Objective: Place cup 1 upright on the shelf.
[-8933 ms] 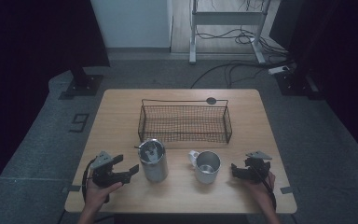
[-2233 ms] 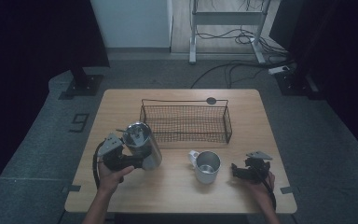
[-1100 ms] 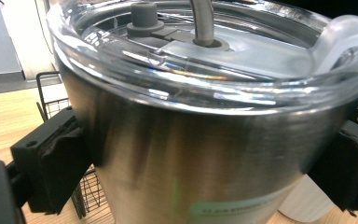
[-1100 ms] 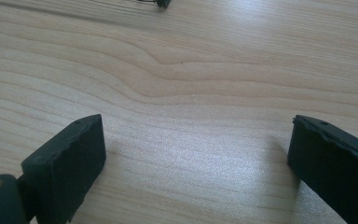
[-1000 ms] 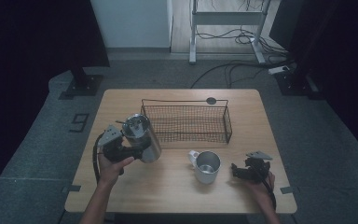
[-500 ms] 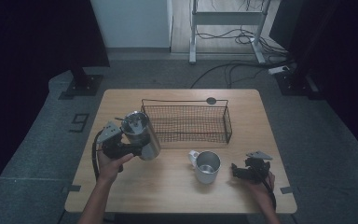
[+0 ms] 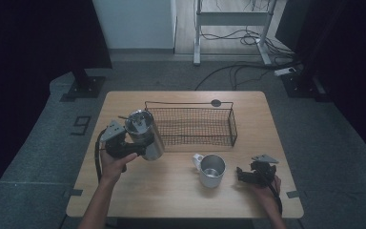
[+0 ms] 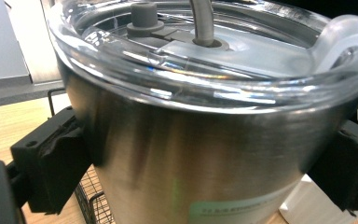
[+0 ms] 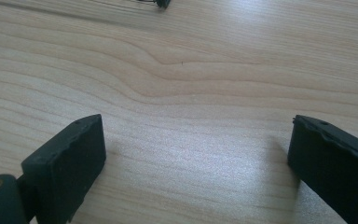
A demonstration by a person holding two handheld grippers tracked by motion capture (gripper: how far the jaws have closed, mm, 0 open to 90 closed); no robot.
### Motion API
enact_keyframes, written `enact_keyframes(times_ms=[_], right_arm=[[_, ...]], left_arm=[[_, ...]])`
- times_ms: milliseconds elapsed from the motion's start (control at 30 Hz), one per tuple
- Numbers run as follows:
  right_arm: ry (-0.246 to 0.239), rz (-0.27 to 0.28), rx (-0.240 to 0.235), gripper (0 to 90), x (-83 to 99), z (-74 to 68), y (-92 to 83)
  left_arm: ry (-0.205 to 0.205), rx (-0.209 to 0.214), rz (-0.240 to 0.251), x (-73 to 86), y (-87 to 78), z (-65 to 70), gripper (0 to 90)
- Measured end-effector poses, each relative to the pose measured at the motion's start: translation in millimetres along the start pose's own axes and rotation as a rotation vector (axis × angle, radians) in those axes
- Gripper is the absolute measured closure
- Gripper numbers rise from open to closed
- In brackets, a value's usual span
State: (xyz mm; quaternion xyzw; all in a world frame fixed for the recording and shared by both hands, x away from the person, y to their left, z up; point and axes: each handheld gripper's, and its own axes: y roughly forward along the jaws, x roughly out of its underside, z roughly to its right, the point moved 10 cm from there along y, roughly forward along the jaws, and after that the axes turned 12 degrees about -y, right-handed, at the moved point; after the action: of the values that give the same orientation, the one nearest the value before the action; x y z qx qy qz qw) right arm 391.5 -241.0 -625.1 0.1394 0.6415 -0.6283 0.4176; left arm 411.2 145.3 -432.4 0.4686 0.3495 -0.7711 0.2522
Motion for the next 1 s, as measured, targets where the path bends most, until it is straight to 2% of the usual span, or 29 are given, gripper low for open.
enact_keyframes(times_ms=[500, 1000], right_arm=[[-0.001, 0.001, 0.000, 4.0, 0.0, 0.1, 0.1], [-0.001, 0.000, 0.000, 4.0, 0.0, 0.1, 0.1]], left_arm=[[-0.018, 0.010, -0.008, -6.3, 7.3, -3.8, 4.2], [-0.015, 0.004, -0.016, -15.0, 14.8, -5.1, 4.2]])
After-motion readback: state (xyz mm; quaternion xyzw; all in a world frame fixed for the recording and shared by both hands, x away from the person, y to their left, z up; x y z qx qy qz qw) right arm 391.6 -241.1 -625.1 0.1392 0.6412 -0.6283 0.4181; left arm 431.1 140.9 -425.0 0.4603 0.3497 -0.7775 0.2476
